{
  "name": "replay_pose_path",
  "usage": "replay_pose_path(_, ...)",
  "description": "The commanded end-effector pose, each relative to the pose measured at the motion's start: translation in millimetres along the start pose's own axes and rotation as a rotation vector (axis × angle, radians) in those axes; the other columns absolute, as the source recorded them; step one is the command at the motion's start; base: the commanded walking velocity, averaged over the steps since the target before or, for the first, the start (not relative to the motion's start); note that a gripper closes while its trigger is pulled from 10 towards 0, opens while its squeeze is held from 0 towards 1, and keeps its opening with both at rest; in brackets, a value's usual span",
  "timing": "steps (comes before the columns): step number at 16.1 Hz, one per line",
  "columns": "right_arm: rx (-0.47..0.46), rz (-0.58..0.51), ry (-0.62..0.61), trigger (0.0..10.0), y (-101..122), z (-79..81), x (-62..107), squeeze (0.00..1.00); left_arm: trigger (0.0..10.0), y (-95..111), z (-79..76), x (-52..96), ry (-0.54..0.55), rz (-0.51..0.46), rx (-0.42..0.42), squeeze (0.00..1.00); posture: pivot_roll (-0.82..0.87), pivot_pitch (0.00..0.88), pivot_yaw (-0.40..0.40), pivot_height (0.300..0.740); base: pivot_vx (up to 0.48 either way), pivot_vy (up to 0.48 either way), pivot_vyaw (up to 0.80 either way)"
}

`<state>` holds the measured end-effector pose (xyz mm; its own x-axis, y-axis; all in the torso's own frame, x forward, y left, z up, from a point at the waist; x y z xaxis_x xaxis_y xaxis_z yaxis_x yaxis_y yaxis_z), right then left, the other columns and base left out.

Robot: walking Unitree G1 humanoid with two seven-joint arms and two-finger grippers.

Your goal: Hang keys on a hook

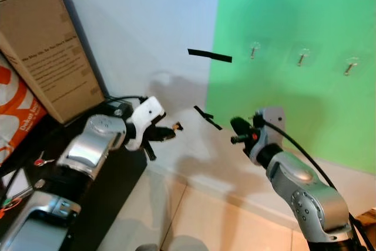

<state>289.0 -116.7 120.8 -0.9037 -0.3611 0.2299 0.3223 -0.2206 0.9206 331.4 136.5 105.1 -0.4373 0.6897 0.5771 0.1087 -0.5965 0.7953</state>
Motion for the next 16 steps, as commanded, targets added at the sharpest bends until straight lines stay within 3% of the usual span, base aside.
replay_pose_path(1, 0.024, -0.004, 0.018, 10.0, 1, 3.9, -1.2, 0.0, 0.0, -4, 4.2, 2.2, 0.021, 0.018, -0.02, 0.0, -0.02, 0.0, 0.005, 0.74, 0.0, 0.0, 0.0)
replay_pose_path(2, 0.023, -0.021, 0.031, 10.0, 3, 5.4, -1.6, 0.0, 0.0, 12, 5.8, 5.8, 0.021, -0.104, -0.038, 0.0, -0.02, 0.0, 0.002, 0.74, 0.0, 0.0, 0.0)
replay_pose_path(4, 0.003, -0.074, 0.076, 10.0, 12, 10.5, -1.2, 0.0, 0.0, 25, 3.6, 14.8, -0.018, -0.188, -0.037, 0.0, -0.02, 0.0, -0.001, 0.74, 0.0, 0.0, 0.0)
replay_pose_path(6, 0.028, -0.124, 0.22, 10.0, 23, 30.5, 3.5, 0.0, 0.0, 28, -0.3, 21.8, -0.086, -0.218, -0.031, 0.0, -0.02, 0.0, 0.001, 0.74, 0.0, 0.0, 0.0)
replay_pose_path(7, 0.035, -0.122, 0.235, 10.0, 23, 33.0, 4.7, 0.0, 0.0, 28, 1.0, 22.5, -0.084, -0.224, -0.03, 0.0, -0.02, 0.0, -0.001, 0.74, 0.0, 0.0, 0.0)
replay_pose_path(11, 0.07, -0.082, 0.152, 10.0, 13, 19.6, 2.1, 0.0, 0.0, 28, 0.2, 13.1, -0.051, -0.223, -0.002, 0.0, -0.02, 0.0, 0.0, 0.74, 0.0, 0.0, 0.0)
replay_pose_path(12, 0.107, -0.076, 0.206, 10.0, 11, 27.3, 3.7, 0.32, 0.0, 31, -2.8, 11.2, -0.058, -0.229, -0.002, 0.0, -0.03, 0.0, -0.001, 0.74, 0.0, 0.0, 0.0)
replay_pose_path(13, 0.125, -0.071, 0.246, 10.0, 11, 33.4, 4.7, 1.0, 0.0, 34, -4.8, 10.6, -0.069, -0.248, 0.005, 0.0, -0.02, 0.0, -0.003, 0.74, 0.0, 0.0, 0.0)
replay_pose_path(14, 0.17, -0.074, 0.333, 10.0, 11, 48.5, 6.2, 1.0, 0.0, 46, -9.2, 10.5, -0.103, -0.299, 0.014, 0.0, -0.02, 0.0, -0.006, 0.74, 0.0, 0.0, 0.0)
replay_pose_path(16, 0.203, -0.081, 0.367, 10.0, 13, 55.2, 5.5, 1.0, 0.0, 50, -12.3, 10.6, -0.131, -0.306, -0.001, 0.0, -0.02, 0.0, -0.008, 0.74, 0.0, 0.0, 0.0)
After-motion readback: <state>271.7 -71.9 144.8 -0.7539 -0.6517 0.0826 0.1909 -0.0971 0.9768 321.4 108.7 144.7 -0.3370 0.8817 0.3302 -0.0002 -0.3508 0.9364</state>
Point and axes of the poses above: a point about 5 cm out from each wrist's last joint towards the gripper, its own x axis pointing back from the gripper into the wrist, its own y axis along the axis of the wrist's last joint, z = x × y, the point moved 3 cm from there along -x, pointing out of the wrist towards the gripper, and after that the axes turned 8 degrees about -x, right-handed, at the moved point
